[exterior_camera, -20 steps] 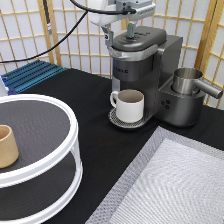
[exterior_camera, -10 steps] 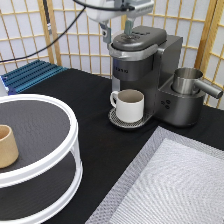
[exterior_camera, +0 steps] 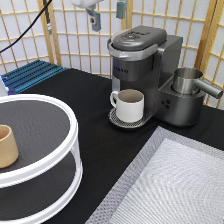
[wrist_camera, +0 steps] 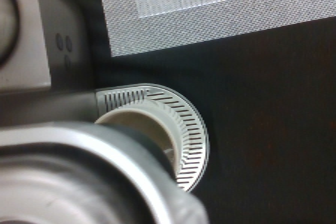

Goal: Make coffee

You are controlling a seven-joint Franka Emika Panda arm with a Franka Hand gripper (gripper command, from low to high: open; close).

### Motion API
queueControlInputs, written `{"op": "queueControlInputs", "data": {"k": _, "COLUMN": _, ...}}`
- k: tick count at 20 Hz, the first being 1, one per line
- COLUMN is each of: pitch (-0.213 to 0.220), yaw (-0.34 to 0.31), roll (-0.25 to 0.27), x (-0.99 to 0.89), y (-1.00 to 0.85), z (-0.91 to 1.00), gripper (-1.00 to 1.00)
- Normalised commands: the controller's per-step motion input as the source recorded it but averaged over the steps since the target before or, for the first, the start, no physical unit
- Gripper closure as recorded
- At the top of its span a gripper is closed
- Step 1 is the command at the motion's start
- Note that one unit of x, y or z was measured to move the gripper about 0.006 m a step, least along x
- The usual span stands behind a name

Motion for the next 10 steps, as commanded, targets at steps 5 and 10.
{"op": "queueControlInputs", "data": {"k": 5, "pitch": 0.000, "yaw": 0.025, "roll": 0.143, "x": 0.04, "y": -0.65, "z": -0.05, "gripper": -1.00}}
{"op": "queueControlInputs", "data": {"k": 10, "pitch": 0.000, "yaw": 0.000, "roll": 0.000, "x": 0.00, "y": 0.00, "z": 0.00, "gripper": -1.00}}
